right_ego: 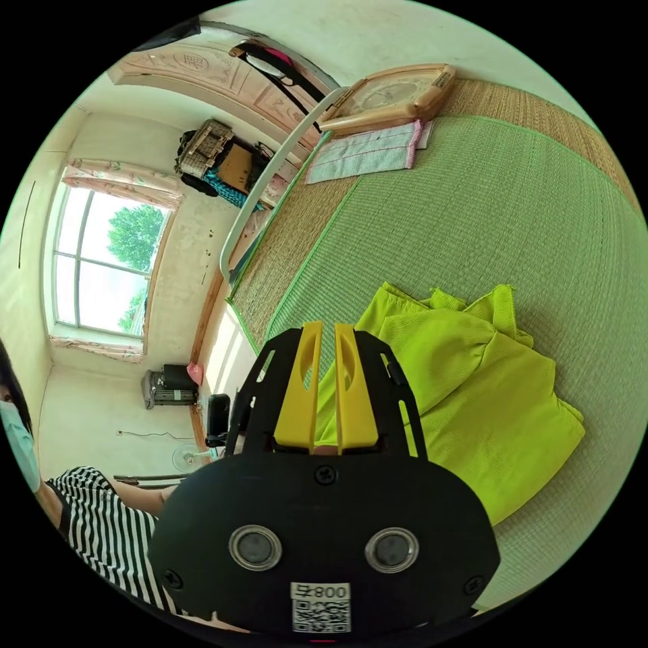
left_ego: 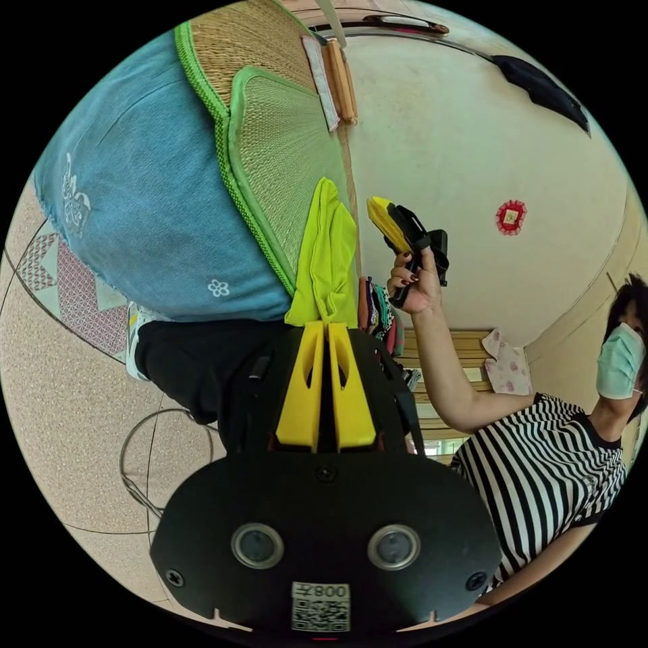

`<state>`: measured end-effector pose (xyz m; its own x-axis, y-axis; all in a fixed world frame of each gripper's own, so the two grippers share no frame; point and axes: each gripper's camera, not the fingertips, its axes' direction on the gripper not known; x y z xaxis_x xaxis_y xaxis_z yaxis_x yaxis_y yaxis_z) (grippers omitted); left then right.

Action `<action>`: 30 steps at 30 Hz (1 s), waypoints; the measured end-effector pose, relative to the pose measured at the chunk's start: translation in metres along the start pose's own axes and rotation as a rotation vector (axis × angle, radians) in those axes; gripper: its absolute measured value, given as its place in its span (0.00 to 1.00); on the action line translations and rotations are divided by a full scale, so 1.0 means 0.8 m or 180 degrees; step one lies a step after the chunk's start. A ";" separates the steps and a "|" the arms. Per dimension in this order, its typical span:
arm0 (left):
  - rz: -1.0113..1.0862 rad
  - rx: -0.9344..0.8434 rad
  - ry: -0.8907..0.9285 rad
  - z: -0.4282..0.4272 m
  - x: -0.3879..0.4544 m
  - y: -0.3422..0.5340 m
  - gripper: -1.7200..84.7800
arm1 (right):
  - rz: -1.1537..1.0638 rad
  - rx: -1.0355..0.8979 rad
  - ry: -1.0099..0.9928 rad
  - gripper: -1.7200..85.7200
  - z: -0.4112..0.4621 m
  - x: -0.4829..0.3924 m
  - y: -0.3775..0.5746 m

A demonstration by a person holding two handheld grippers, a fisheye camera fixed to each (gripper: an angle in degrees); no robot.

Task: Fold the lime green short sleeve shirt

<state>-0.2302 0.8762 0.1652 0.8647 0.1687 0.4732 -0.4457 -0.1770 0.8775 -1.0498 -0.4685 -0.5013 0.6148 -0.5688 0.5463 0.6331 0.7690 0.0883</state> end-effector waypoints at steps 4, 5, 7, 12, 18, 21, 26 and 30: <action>0.0027 0.0061 -0.0018 -0.005 -0.002 0.010 0.03 | 0.0116 -0.0203 0.0079 0.03 0.030 0.014 -0.015; 0.0035 0.0071 -0.0054 -0.007 0.000 0.013 0.03 | 0.0128 -0.0255 0.0121 0.03 0.037 0.015 -0.019; 0.0055 0.0058 -0.0108 -0.007 0.002 0.015 0.03 | 0.0212 -0.0488 0.0428 0.02 0.067 0.019 -0.030; 0.0075 0.0112 -0.0259 -0.011 0.013 0.020 0.03 | 0.0193 -0.0584 0.0485 0.02 0.075 0.013 -0.039; 0.0209 0.0170 -0.0347 -0.010 0.045 0.024 0.03 | 0.0047 -0.0480 0.0460 0.02 0.044 -0.016 -0.025; 0.0235 0.0314 -0.0429 -0.016 0.062 0.028 0.02 | -0.0142 -0.0380 0.0352 0.02 0.014 -0.043 0.004; 0.0329 0.0391 -0.0376 -0.014 0.093 0.027 0.02 | -0.0410 -0.0452 0.0241 0.02 -0.018 -0.080 0.084; 0.0434 0.0263 -0.0402 0.010 0.120 0.017 0.02 | -0.0385 -0.0691 0.0251 0.02 0.004 -0.092 0.152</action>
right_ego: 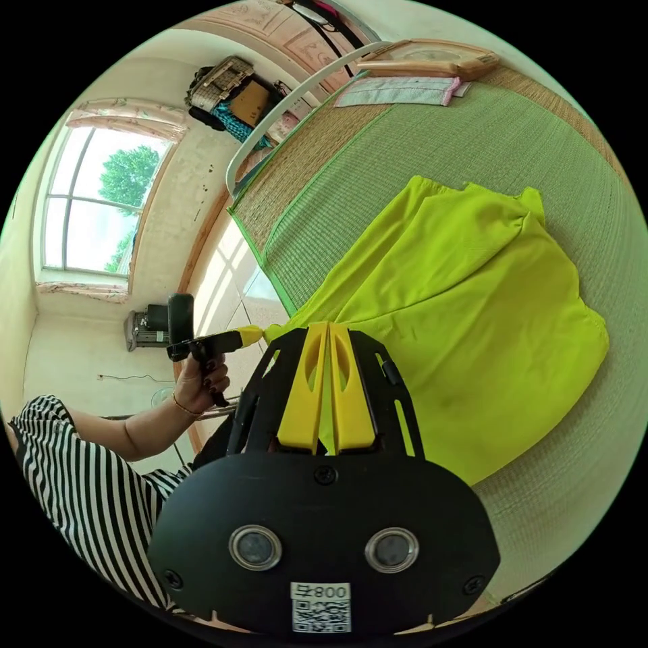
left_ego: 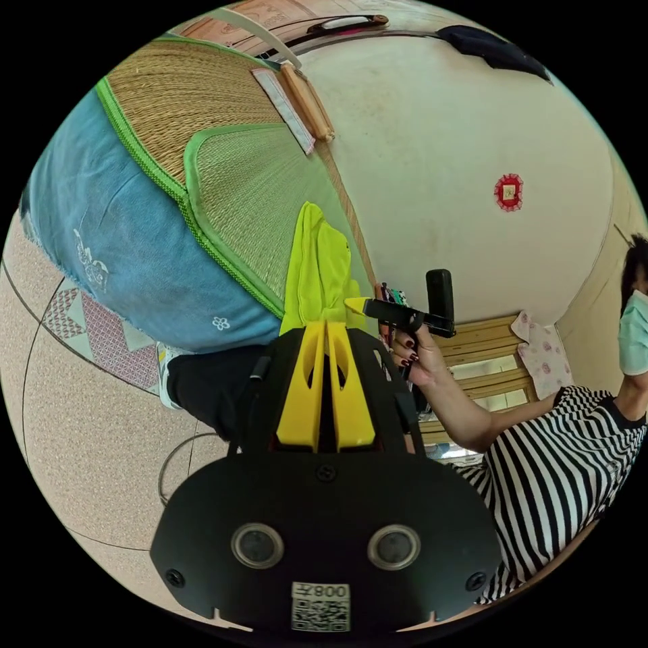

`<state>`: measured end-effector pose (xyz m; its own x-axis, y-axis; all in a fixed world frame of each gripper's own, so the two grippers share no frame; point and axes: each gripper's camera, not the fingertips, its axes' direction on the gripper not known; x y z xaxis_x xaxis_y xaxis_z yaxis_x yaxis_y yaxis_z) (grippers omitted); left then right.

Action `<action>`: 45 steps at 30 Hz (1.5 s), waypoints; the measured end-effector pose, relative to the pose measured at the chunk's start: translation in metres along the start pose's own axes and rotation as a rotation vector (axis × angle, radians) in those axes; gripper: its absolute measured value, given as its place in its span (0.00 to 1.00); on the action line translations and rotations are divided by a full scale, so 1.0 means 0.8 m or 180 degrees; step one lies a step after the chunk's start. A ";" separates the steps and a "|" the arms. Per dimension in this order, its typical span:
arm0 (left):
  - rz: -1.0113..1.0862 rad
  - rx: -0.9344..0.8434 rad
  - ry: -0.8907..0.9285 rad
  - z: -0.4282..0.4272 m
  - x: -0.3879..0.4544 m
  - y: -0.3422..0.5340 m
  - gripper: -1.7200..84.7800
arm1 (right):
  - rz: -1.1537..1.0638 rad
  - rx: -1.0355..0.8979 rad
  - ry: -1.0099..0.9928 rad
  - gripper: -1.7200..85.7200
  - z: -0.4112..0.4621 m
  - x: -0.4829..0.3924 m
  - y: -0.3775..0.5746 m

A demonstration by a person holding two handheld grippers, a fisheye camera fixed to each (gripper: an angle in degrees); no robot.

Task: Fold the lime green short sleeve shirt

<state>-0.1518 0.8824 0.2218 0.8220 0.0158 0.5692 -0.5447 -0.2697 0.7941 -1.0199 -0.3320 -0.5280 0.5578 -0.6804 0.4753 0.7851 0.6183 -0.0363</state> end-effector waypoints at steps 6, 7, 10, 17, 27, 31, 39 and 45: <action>-0.0076 -0.0226 -0.0418 0.037 0.027 -0.024 0.02 | 0.0112 -0.0201 0.0002 0.02 0.052 0.004 0.011; -0.0087 -0.0229 -0.0440 0.039 0.036 -0.027 0.02 | 0.0116 -0.0257 0.0001 0.02 0.050 0.003 0.010; 0.0032 -0.0171 -0.0471 0.037 0.075 -0.031 0.02 | -0.0064 -0.0237 0.0295 0.02 0.034 -0.023 0.024; 0.0242 -0.0539 -0.0605 0.083 0.144 -0.050 0.02 | -0.0190 -0.0204 0.0661 0.02 0.051 -0.043 0.058; 0.0292 -0.0372 -0.0533 0.089 0.247 -0.067 0.04 | -0.0128 -0.0129 0.0282 0.02 -0.001 -0.013 0.104; 0.0355 -0.0346 -0.0395 0.095 0.299 -0.067 0.07 | 0.0014 0.0260 -0.0103 0.02 -0.065 0.025 0.170; 0.0625 -0.0954 -0.0071 0.187 0.412 -0.087 0.10 | 0.0750 0.0890 -0.0491 0.04 -0.153 0.160 0.354; 0.0662 -0.1675 -0.0056 0.293 0.496 -0.110 0.11 | 0.1142 0.1008 -0.0761 0.07 -0.146 0.228 0.457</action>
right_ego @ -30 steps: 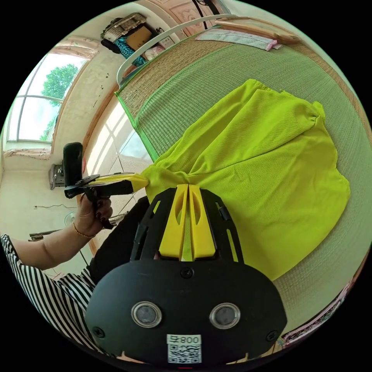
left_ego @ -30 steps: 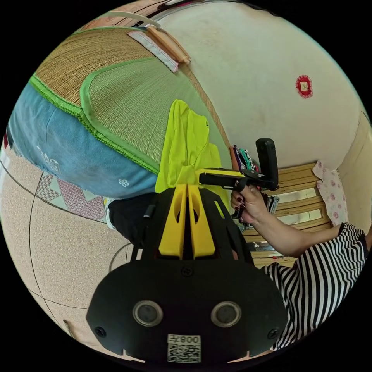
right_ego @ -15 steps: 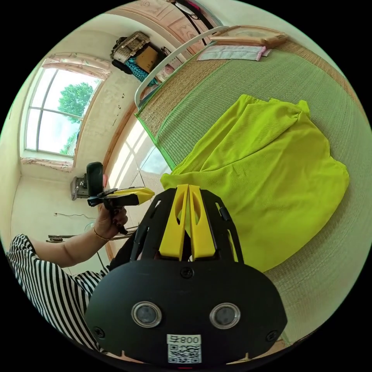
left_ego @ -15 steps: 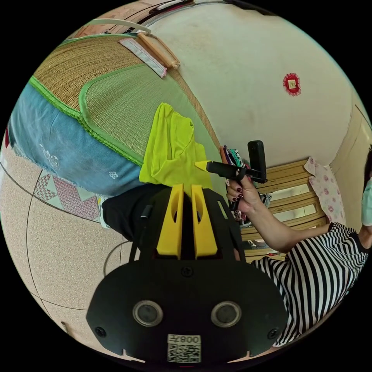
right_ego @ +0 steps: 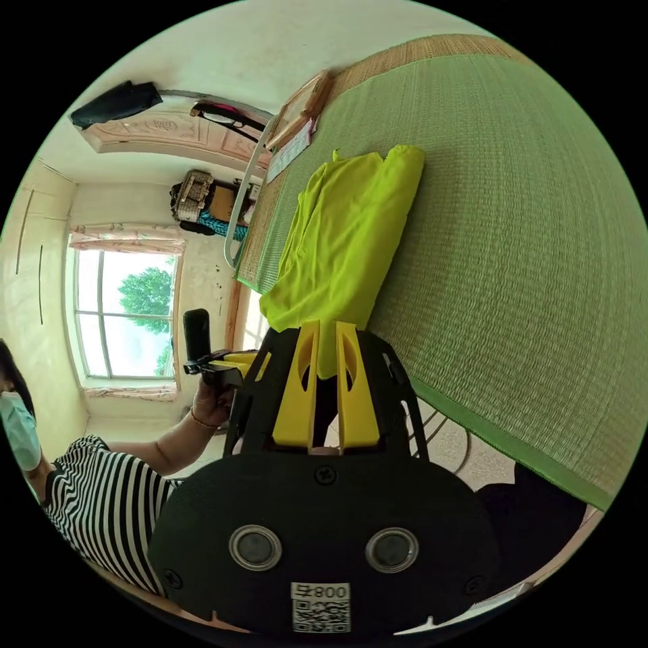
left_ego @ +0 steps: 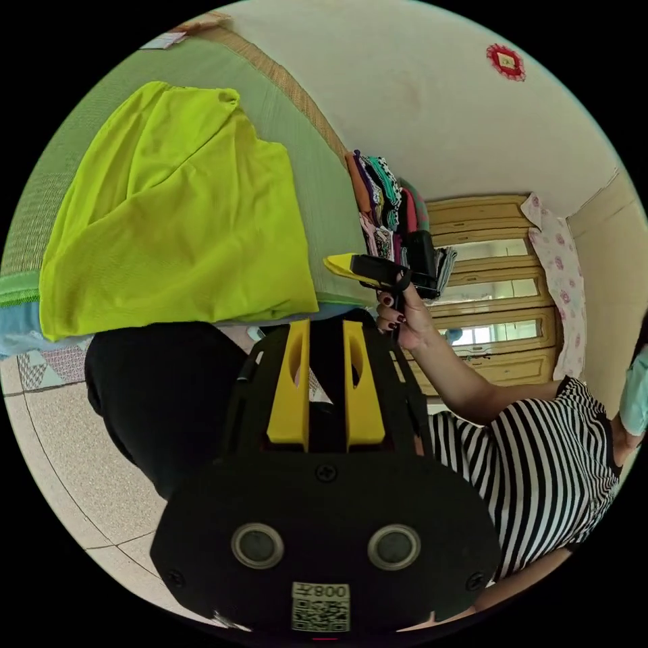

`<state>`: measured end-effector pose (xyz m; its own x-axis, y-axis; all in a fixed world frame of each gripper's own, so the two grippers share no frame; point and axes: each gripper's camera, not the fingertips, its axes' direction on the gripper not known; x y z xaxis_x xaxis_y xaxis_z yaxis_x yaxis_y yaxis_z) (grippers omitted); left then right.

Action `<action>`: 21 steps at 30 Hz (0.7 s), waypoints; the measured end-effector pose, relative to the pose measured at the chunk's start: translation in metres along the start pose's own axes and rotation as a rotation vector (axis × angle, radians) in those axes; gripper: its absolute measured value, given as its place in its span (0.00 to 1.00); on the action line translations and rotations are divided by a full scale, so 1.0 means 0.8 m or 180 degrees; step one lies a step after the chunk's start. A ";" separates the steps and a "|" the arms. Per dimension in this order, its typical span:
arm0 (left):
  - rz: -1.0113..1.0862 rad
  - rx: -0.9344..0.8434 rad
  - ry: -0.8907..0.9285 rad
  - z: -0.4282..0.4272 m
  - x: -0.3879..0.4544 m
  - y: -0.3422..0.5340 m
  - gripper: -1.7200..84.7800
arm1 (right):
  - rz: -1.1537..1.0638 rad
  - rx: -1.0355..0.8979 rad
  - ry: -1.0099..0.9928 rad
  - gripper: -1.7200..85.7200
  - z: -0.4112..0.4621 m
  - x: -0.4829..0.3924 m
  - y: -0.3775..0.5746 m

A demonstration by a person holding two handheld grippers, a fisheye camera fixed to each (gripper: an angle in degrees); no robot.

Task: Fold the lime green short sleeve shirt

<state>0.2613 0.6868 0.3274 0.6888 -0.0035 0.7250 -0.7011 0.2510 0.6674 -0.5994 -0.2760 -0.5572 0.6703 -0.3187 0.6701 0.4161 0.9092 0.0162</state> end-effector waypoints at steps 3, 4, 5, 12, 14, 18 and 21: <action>-0.0054 -0.0456 -0.0197 0.043 0.031 -0.042 0.12 | 0.0159 0.0028 -0.0149 0.09 -0.003 0.038 0.025; -0.0069 -0.0608 -0.0317 0.058 0.043 -0.056 0.12 | 0.0206 0.0038 -0.0197 0.09 -0.004 0.051 0.033; -0.0069 -0.0714 -0.0464 0.071 0.056 -0.068 0.12 | 0.0228 0.0046 -0.0217 0.09 -0.004 0.057 0.038; 0.0054 -0.0746 -0.1106 0.110 0.132 -0.123 0.12 | 0.0313 0.0054 -0.0404 0.09 -0.006 0.097 0.067; 0.0093 -0.0806 -0.1222 0.126 0.155 -0.138 0.12 | 0.0274 -0.0002 -0.0398 0.09 -0.001 0.098 0.069; 0.0149 -0.0888 -0.1319 0.143 0.187 -0.155 0.12 | 0.0178 -0.0154 -0.0413 0.08 0.020 0.099 0.070; 0.0192 -0.0894 -0.1396 0.148 0.211 -0.161 0.12 | 0.0171 -0.0252 -0.0403 0.07 0.038 0.106 0.066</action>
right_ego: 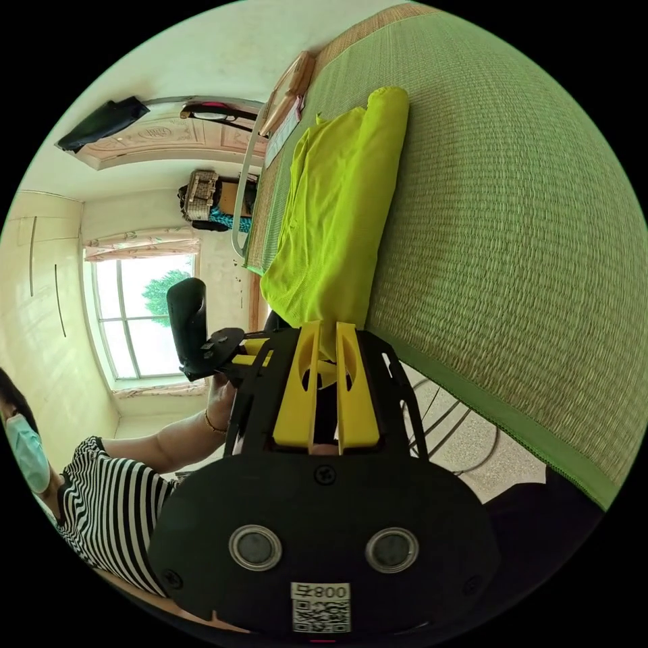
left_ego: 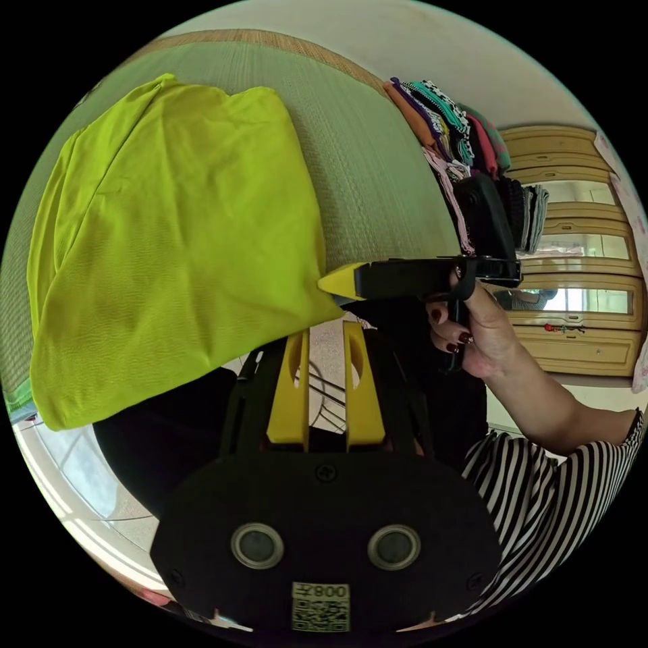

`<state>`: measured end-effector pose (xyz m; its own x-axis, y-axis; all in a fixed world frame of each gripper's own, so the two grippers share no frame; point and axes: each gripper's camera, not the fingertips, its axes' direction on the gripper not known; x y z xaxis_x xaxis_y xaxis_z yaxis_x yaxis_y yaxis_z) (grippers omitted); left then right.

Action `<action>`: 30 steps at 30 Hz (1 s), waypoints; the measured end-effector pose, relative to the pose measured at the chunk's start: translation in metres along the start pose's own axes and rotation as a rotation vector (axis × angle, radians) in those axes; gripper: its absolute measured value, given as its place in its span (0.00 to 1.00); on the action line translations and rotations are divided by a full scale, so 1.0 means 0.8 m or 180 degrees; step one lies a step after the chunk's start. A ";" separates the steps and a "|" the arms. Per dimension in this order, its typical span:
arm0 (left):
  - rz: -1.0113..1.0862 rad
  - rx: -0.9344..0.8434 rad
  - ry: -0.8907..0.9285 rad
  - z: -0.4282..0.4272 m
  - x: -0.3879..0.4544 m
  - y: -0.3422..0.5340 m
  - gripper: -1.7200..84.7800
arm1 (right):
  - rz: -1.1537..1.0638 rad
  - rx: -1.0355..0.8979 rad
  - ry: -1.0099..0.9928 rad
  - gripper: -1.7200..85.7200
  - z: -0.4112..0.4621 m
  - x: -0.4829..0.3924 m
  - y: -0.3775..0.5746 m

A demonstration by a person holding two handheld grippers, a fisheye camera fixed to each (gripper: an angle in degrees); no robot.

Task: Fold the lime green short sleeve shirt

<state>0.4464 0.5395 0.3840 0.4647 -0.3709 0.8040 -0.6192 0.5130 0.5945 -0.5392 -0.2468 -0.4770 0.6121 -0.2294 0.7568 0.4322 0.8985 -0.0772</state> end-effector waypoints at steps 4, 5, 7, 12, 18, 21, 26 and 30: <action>-0.0033 -0.0051 0.0001 -0.006 0.021 -0.014 0.11 | 0.0020 -0.0103 -0.0023 0.06 0.019 0.012 -0.007; -0.0052 -0.0053 -0.0001 -0.008 0.026 -0.018 0.11 | 0.0008 -0.0114 -0.0001 0.06 0.021 0.011 -0.007; -0.0093 -0.0044 -0.0005 -0.012 0.031 -0.021 0.09 | -0.0022 -0.0155 0.0048 0.06 0.028 0.012 -0.004; -0.0092 0.0047 -0.0043 -0.027 0.049 -0.022 0.05 | -0.0032 -0.0143 -0.0045 0.07 0.030 0.020 0.009; 0.0038 0.0294 0.0147 -0.054 0.065 -0.008 0.03 | -0.0008 0.0042 -0.0203 0.10 0.002 0.032 0.041; 0.0054 0.0437 0.0253 -0.066 0.067 0.001 0.03 | 0.0136 0.0149 -0.0298 0.11 -0.011 0.055 0.062; 0.0133 0.0579 0.0268 -0.079 0.075 0.016 0.03 | 0.0352 0.0178 -0.0599 0.13 -0.002 0.091 0.084; 0.0175 0.0580 0.0225 -0.080 0.079 0.024 0.03 | 0.0457 0.0184 -0.0844 0.14 0.022 0.107 0.085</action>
<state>0.5050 0.5754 0.4457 0.4662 -0.2878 0.8365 -0.7461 0.3801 0.5466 -0.4690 -0.1984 -0.4058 0.4668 0.0004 0.8844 0.3107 0.9362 -0.1645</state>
